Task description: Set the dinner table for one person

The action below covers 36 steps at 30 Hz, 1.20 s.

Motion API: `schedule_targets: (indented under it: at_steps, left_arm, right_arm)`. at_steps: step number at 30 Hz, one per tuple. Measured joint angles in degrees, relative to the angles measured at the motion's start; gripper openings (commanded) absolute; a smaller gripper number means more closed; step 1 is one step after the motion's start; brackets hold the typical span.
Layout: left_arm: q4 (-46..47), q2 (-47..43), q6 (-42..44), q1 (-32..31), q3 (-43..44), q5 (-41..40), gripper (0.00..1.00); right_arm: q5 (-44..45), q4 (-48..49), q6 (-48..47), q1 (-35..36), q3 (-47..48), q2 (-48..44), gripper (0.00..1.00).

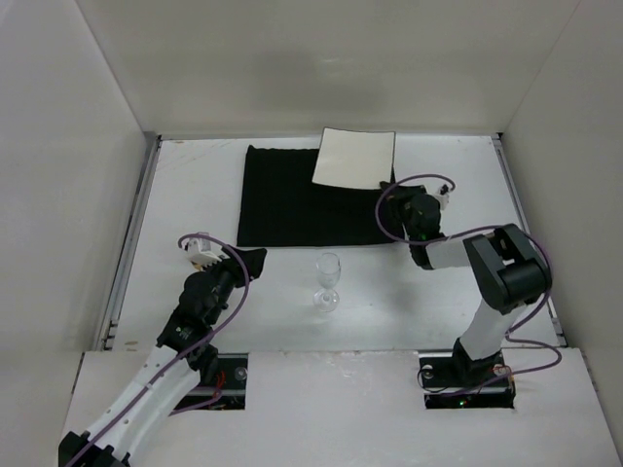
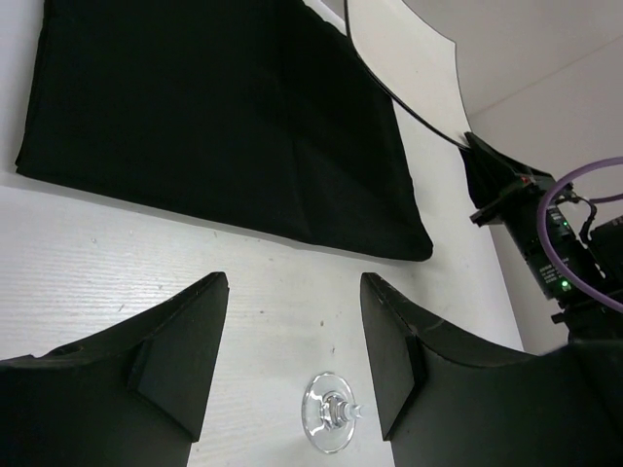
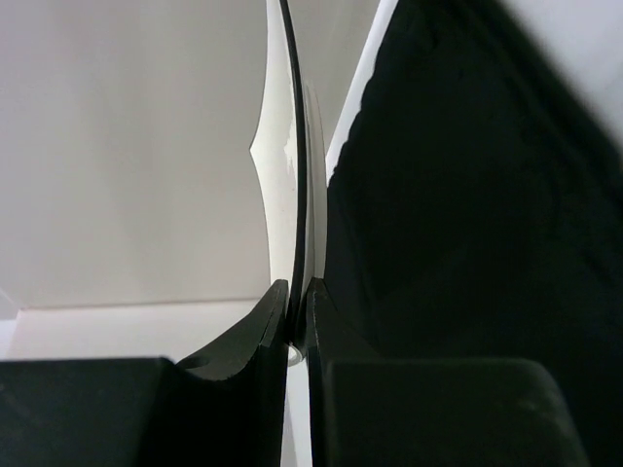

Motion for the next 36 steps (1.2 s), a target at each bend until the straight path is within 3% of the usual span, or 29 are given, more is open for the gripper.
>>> schedule_targets:
  at_steps: [16, 36]
  left_arm:
    - [-0.39, -0.22, 0.37, 0.0, 0.0, -1.68, 0.53]
    - [-0.46, -0.59, 0.98, -0.17, 0.0, -2.34, 0.53]
  right_arm:
    - [-6.91, 5.51, 5.05, 3.63, 6.47, 16.28, 0.0]
    - [-9.68, 5.66, 4.92, 6.6, 7.58, 17.77, 0.0]
